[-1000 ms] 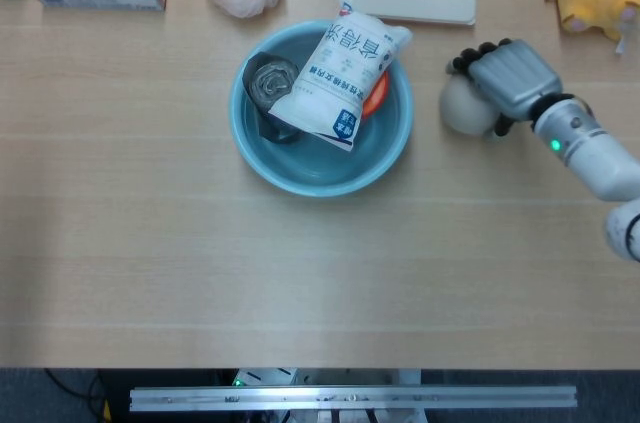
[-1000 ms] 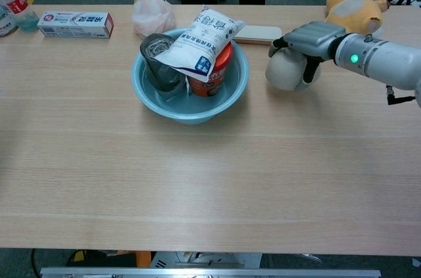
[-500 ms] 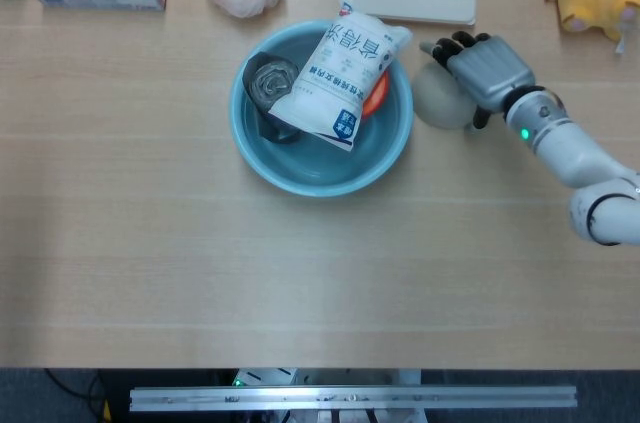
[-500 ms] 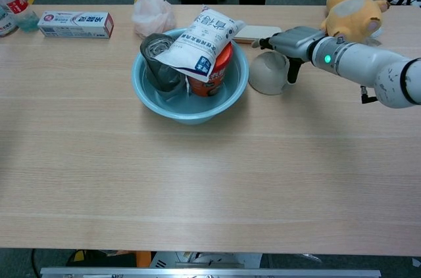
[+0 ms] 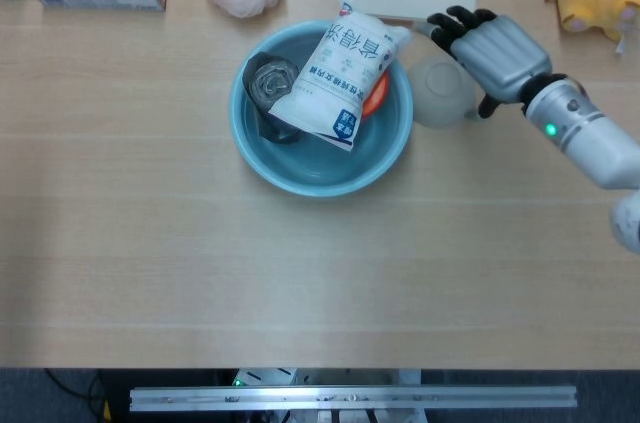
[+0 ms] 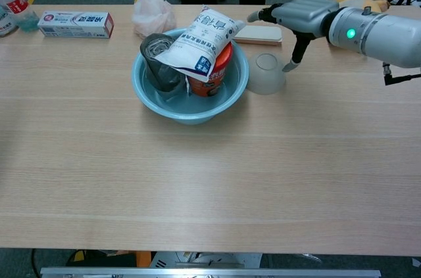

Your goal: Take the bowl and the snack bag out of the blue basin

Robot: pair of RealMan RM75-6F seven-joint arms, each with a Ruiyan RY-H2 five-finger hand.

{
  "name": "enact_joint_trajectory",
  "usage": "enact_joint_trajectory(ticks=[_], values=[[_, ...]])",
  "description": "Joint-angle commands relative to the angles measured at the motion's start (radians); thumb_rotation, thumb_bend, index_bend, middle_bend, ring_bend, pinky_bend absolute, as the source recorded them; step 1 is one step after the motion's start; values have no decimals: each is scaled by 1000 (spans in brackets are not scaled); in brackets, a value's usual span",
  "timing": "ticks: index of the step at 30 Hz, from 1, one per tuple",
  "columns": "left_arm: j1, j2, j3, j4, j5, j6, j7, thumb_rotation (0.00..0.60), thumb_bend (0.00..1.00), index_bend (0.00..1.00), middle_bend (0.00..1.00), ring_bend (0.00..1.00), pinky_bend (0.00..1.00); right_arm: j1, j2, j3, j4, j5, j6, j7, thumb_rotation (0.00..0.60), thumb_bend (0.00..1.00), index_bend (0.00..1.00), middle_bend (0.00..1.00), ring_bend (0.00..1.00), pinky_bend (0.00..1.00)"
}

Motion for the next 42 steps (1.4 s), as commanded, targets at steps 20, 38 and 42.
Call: enact_joint_trajectory(ticks=[20, 38, 42], values=[[39, 14, 10, 1, -25, 29, -25, 600, 257, 254, 224, 214, 240, 230, -31, 49, 9, 32, -141, -60, 600, 13, 0, 89, 43, 173], [49, 13, -1, 24, -43, 31, -51, 600, 256, 254, 224, 214, 240, 398, -179, 0, 196, 226, -192, -149, 600, 13, 0, 131, 44, 173], [53, 12, -2, 32, -46, 34, -60, 600, 256, 254, 224, 214, 238, 436, -191, -25, 211, 267, -199, -170, 600, 19, 13, 172, 81, 174]])
